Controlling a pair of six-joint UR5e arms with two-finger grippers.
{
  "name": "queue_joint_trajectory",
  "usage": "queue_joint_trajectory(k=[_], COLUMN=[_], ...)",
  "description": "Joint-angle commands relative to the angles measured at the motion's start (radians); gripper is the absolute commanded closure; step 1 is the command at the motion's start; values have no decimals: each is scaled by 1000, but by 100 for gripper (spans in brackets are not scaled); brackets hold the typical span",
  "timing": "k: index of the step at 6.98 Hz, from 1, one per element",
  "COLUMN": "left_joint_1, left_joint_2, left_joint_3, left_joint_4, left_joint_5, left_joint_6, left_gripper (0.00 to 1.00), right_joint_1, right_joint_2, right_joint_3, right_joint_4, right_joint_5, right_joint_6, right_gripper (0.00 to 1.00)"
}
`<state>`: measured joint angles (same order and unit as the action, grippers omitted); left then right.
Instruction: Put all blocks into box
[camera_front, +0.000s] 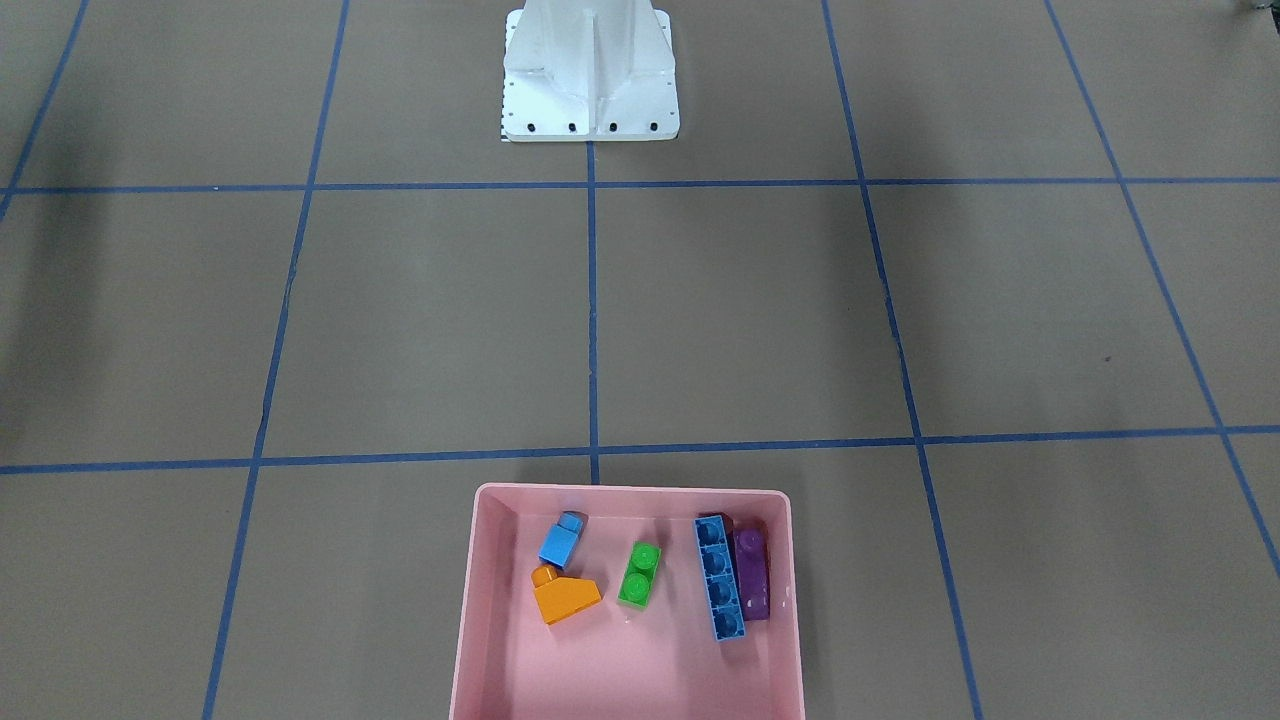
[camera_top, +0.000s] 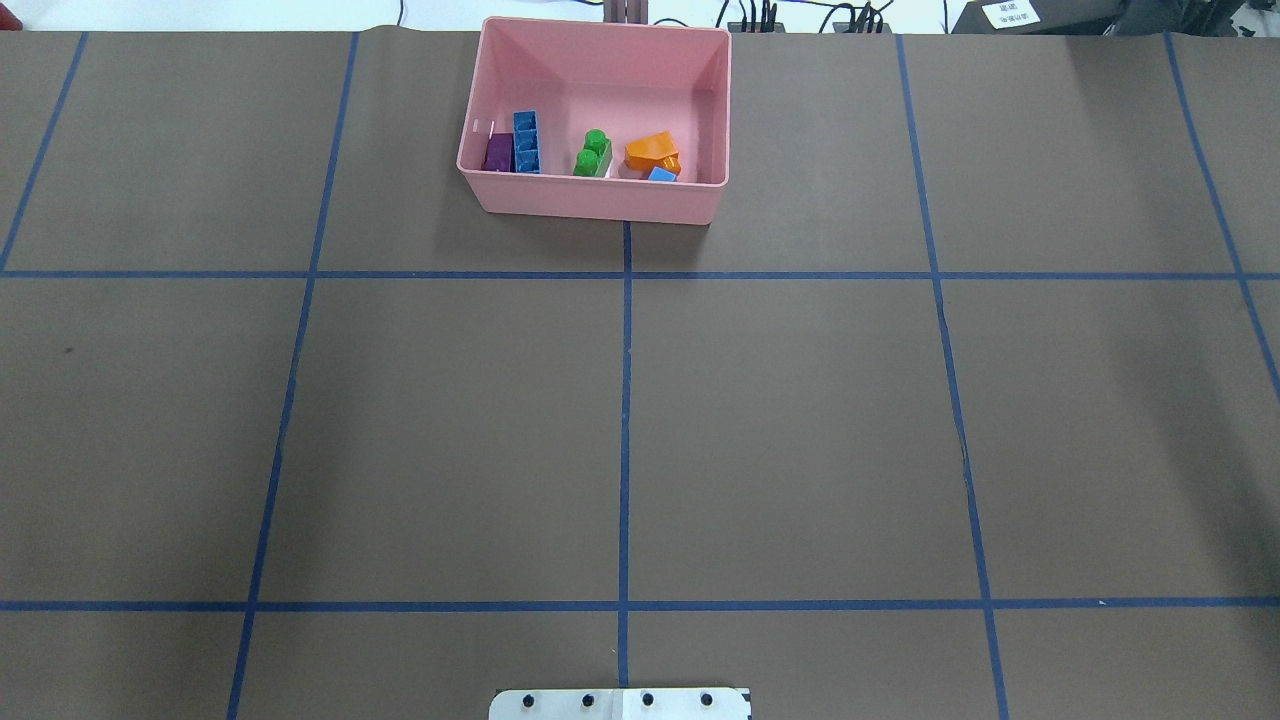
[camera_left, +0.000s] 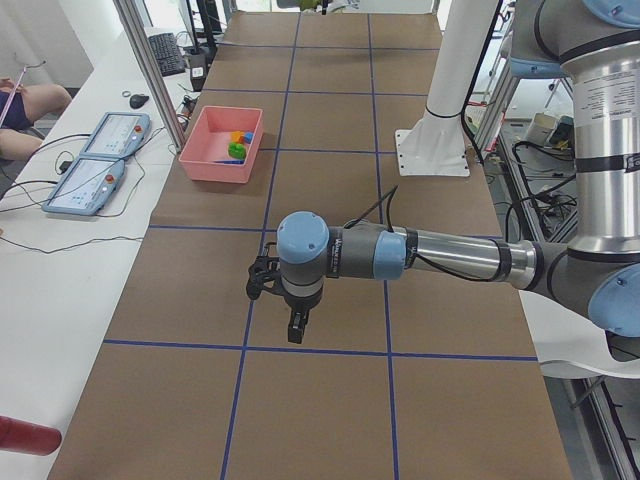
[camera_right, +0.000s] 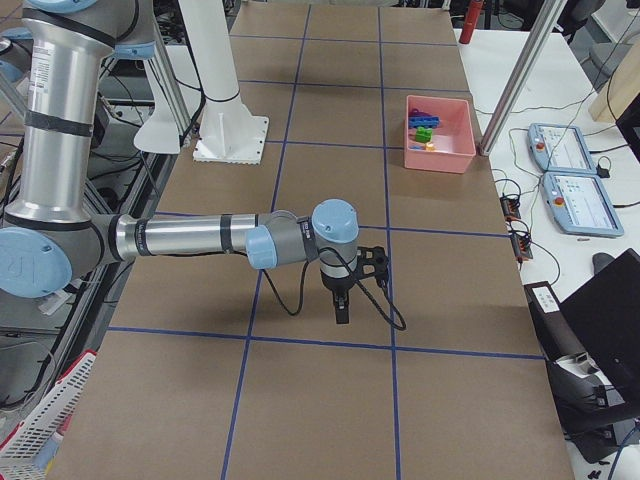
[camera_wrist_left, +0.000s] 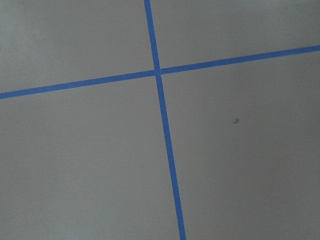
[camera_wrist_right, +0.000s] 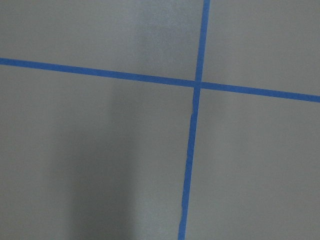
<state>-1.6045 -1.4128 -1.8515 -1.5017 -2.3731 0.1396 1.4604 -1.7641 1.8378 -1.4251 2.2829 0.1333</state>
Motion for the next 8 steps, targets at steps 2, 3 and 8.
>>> queue_joint_trajectory(k=[2,3,8], left_joint_1=[0,0,0], left_joint_2=[-2,-2,-2], left_joint_3=[0,0,0], left_joint_4=[0,0,0], left_joint_5=[-2,-2,-2], left_joint_6=[0,0,0], left_gripper=[0,0,0], right_joint_1=[0,0,0], right_joint_2=[0,2,0], right_joint_3=[1,1,3], right_joint_4=[0,0,0], right_joint_5=[0,1,16], right_joint_6=[0,2,2], right_gripper=[0,0,0])
